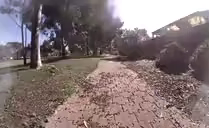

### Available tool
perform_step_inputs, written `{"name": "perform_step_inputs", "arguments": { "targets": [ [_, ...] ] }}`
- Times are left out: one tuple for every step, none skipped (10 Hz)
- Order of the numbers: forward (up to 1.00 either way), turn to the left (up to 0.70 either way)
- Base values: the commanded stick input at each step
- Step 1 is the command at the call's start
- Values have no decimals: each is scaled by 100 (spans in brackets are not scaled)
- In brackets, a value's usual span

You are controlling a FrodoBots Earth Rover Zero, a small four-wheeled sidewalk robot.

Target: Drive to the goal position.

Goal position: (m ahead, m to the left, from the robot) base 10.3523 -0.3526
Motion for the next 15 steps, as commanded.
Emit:
{"name": "perform_step_inputs", "arguments": {
  "targets": [
    [70,0],
    [70,0],
    [70,0],
    [70,0],
    [70,0],
    [70,0],
    [70,0],
    [70,0],
    [70,0],
    [70,0],
    [70,0],
    [70,0],
    [70,0],
    [70,0],
    [70,0]
  ]
}}
